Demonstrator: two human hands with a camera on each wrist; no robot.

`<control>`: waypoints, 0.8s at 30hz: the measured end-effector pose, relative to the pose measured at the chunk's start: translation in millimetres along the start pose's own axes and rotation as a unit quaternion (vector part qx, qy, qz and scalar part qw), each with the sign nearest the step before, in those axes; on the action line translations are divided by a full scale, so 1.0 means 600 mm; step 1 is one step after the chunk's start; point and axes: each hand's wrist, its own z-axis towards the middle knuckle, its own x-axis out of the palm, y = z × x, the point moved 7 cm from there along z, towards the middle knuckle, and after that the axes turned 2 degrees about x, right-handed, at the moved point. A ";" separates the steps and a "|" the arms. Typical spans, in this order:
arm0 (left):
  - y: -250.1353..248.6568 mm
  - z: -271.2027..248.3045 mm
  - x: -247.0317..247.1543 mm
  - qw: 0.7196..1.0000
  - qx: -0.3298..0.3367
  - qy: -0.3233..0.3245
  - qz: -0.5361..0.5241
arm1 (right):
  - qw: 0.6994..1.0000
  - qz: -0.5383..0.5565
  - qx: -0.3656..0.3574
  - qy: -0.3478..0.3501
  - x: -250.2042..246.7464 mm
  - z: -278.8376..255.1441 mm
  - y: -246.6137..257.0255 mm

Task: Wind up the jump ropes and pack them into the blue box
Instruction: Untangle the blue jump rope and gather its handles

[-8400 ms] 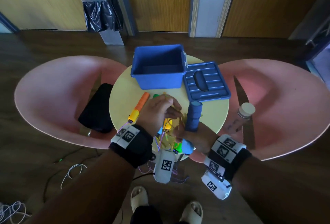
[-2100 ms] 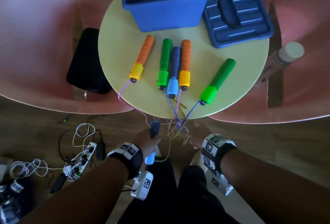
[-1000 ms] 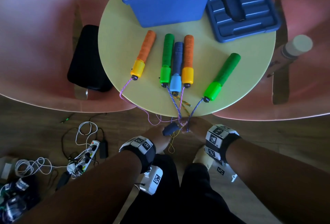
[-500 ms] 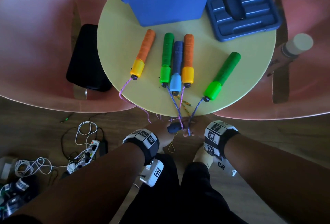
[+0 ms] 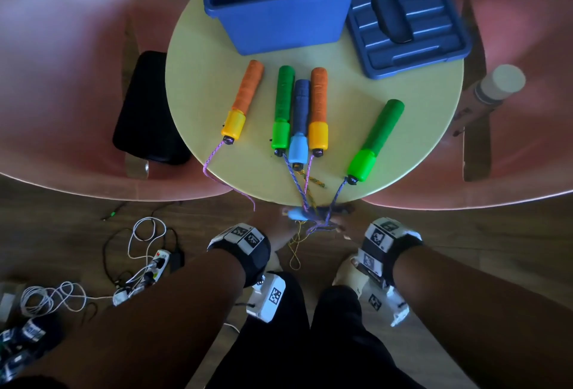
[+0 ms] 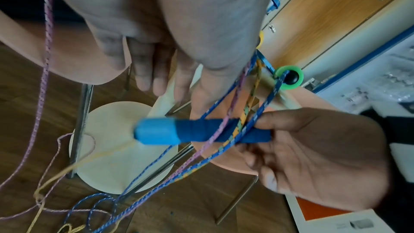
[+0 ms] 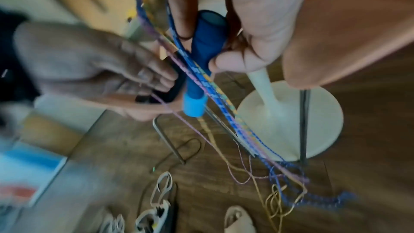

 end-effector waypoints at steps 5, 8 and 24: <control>0.019 -0.027 -0.004 0.998 -0.005 0.011 -0.066 | 0.988 0.041 0.001 -0.148 -0.090 -0.055 -0.046; 0.022 -0.042 -0.009 0.997 0.011 0.007 -0.071 | 0.988 -0.012 -0.037 -0.149 -0.137 -0.111 -0.050; -0.238 -0.081 -0.002 0.984 0.176 0.018 -0.029 | 0.833 0.442 -0.329 0.051 -0.221 -0.440 0.299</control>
